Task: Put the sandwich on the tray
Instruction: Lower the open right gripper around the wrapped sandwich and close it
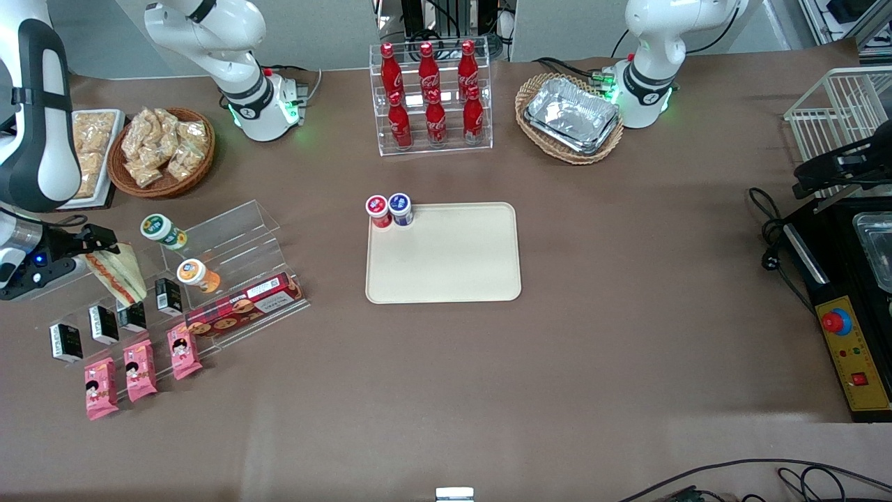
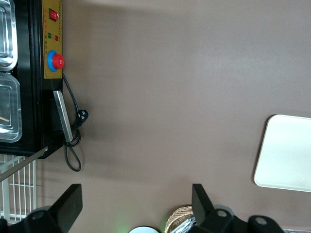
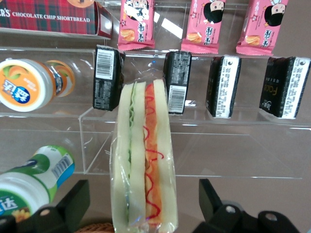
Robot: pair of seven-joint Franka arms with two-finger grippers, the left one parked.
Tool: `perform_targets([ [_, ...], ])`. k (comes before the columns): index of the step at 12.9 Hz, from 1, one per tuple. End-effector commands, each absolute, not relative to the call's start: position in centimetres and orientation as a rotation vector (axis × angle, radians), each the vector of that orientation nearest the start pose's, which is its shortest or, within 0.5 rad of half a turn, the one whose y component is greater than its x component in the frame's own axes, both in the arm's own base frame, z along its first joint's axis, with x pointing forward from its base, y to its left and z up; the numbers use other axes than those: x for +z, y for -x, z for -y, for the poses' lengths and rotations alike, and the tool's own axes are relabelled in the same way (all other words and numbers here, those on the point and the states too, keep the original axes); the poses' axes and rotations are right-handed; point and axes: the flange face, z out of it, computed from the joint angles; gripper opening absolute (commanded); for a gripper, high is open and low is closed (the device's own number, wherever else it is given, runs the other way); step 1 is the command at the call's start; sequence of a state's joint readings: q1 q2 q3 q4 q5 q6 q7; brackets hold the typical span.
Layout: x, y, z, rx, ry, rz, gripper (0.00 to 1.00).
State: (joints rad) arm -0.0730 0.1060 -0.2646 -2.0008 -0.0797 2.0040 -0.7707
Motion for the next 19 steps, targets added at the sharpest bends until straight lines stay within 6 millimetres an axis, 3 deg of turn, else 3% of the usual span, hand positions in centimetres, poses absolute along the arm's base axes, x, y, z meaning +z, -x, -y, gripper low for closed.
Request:
perform_targets([
  [1,38.8,-51.8,18.9,0.187,3.070,0.750,1.00],
  [5,38.3,-51.6,18.9,0.174,3.061,0.787,0.96],
  [11,38.4,-51.6,19.4,0.155,3.020,0.825,0.39],
  [15,43.1,-54.2,18.8,0.169,2.997,0.919,0.39],
  [19,48.8,-58.6,15.6,0.221,2.956,1.052,0.39],
])
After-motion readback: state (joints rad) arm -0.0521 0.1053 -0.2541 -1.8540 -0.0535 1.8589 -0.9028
